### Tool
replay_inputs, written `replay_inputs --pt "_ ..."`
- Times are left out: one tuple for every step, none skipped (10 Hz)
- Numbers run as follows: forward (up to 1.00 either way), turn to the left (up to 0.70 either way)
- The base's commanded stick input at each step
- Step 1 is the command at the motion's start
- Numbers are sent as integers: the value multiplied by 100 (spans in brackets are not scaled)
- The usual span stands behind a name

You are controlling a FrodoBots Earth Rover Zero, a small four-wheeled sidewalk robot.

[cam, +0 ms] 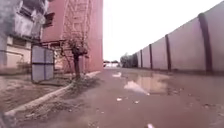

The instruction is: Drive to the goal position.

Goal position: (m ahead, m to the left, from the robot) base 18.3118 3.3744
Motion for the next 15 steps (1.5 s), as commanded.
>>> replay_inputs --pt "45 0" --pt "45 0" --pt "45 0" --pt "45 19" --pt "45 16" --pt "45 0" --pt "45 0" --pt "45 0" --pt "45 0" --pt "45 0" --pt "45 0" --pt "45 0" --pt "45 0" --pt "45 0" --pt "45 0"
